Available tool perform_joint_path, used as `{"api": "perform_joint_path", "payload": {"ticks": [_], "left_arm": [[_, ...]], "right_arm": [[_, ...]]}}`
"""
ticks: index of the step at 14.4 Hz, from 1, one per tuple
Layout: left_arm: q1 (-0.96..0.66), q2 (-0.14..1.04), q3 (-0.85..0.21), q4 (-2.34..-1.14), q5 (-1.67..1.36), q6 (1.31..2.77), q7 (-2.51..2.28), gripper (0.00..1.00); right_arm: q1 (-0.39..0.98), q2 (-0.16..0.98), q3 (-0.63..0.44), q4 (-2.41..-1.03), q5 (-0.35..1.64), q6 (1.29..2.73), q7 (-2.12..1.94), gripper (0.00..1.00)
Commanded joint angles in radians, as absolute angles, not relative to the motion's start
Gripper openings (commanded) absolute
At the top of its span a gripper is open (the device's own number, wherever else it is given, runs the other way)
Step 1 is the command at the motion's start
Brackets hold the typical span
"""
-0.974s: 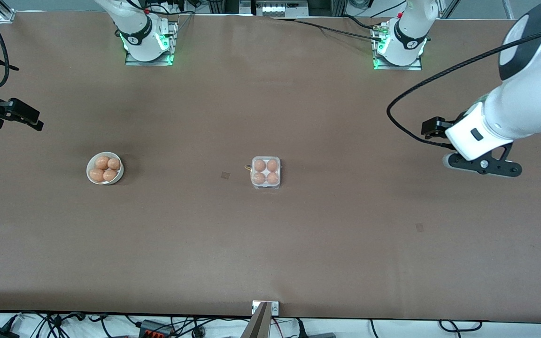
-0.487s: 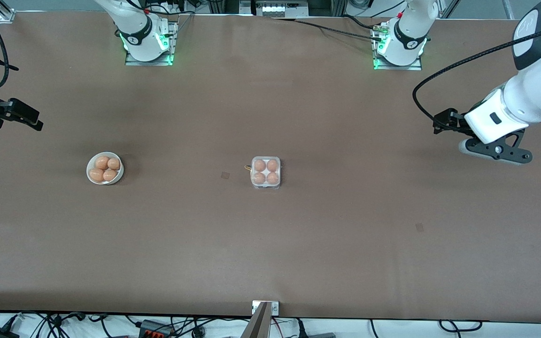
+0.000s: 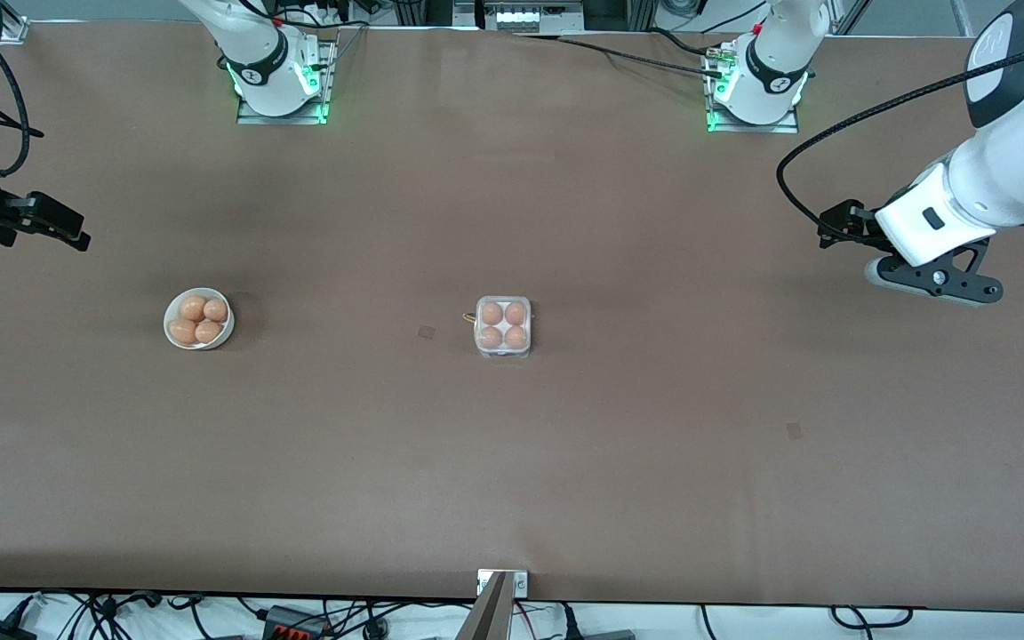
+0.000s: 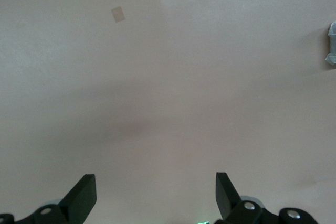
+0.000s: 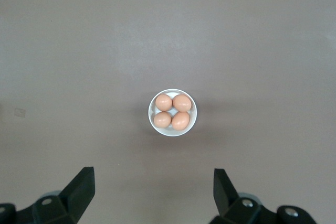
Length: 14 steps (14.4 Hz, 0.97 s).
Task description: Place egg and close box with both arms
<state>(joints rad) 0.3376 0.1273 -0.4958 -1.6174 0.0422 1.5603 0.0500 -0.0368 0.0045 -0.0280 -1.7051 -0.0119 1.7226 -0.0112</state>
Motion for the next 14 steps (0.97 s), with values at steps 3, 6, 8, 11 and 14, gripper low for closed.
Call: {"api": "perform_joint_path", "payload": {"ticks": [3, 6, 8, 11, 14], "left_arm": [[0.35, 0.101, -0.5, -1.635, 0.023, 1.551, 0.075, 1.0], [0.351, 0.1, -0.499, -1.634, 0.021, 1.523, 0.078, 1.0], [0.357, 0.098, -0.495, -1.634, 0.023, 1.503, 0.078, 1.0], [0.364, 0.1, -0.495, -1.632, 0.02, 1.503, 0.078, 1.0], [0.365, 0.1, -0.497, -1.632, 0.021, 1.506, 0.08, 1.0]], "right_arm": [[-0.041, -0.017, -0.021, -1.718, -0.015, 1.712, -0.025, 1.0], [-0.041, -0.015, -0.021, -1.718, -0.015, 1.707, -0.025, 1.0], [-0.041, -0.015, -0.021, -1.717, -0.017, 1.707, -0.026, 1.0], [-0.043, -0.012, -0.021, -1.712, -0.014, 1.709, -0.012, 1.0], [-0.041, -0.012, -0.021, -1.712, -0.012, 1.71, -0.011, 1.0]]}}
